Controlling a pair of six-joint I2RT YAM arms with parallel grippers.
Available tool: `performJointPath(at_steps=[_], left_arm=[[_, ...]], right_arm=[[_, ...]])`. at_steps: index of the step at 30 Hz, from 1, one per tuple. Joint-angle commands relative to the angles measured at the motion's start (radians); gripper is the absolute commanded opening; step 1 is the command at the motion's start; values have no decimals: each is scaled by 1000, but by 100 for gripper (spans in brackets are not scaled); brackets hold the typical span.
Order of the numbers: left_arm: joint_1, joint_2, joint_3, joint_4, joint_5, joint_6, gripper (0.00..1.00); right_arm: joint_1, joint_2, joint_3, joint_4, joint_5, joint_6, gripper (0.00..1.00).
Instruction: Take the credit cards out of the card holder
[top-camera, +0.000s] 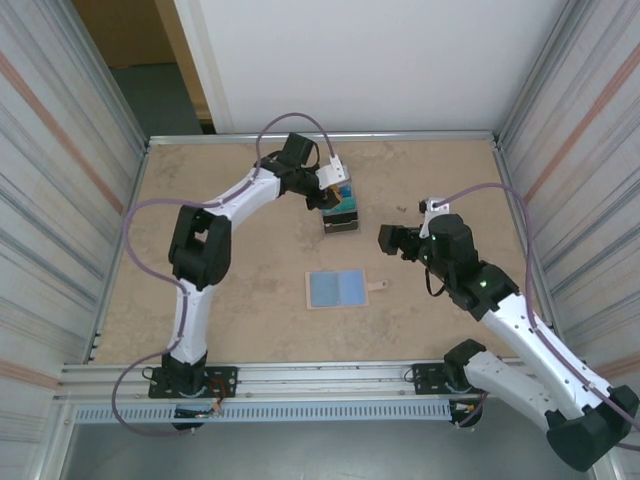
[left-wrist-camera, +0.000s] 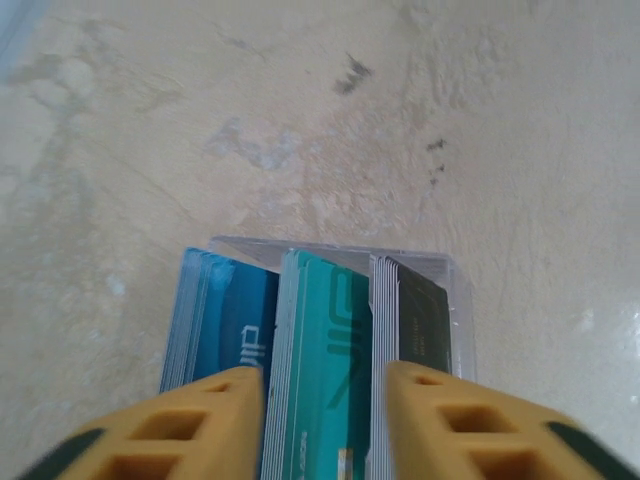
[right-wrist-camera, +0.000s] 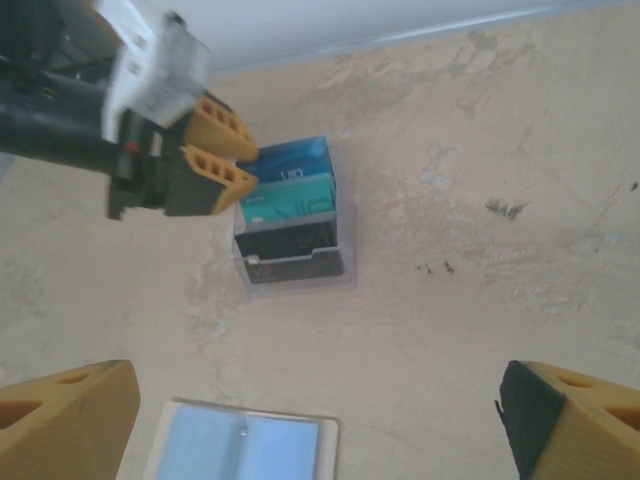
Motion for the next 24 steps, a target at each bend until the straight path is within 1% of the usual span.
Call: performJointPath(at_steps=[1,2,3,5,6,11,12,16,20,24], left_arm=[[-8,-165,-107,134,-64,-92,49],[-8,-207,-164,183,-99,-126,49],[-8,-247,-221,231,-130,-163,52],[-8,-325,-323,310,-192,-232,67],[-8,-365,-376,345,-223,-269,70],[-8,-551,-619,485,-362,-443,96],[-8,-581,-656,499,-382,-471,98],[-7,-715,-804,535,-498,-604,99],[-5,-828,-929,539,-660,-761,99],[2,-915,-1020,515,-718,-870,99]], right_arm=[[32,35,48,-40,11,34,89],[49,53,56,-56,27,43,88],[68,70,64,-71,46,52,87],[112,108,79,-97,84,70,86],[138,131,87,-109,103,80,85],[240,271,127,-140,134,140,83],[255,298,135,-146,134,149,82],[315,437,192,-179,120,184,79],[378,583,257,-205,93,192,74],[423,700,313,-221,64,189,70]])
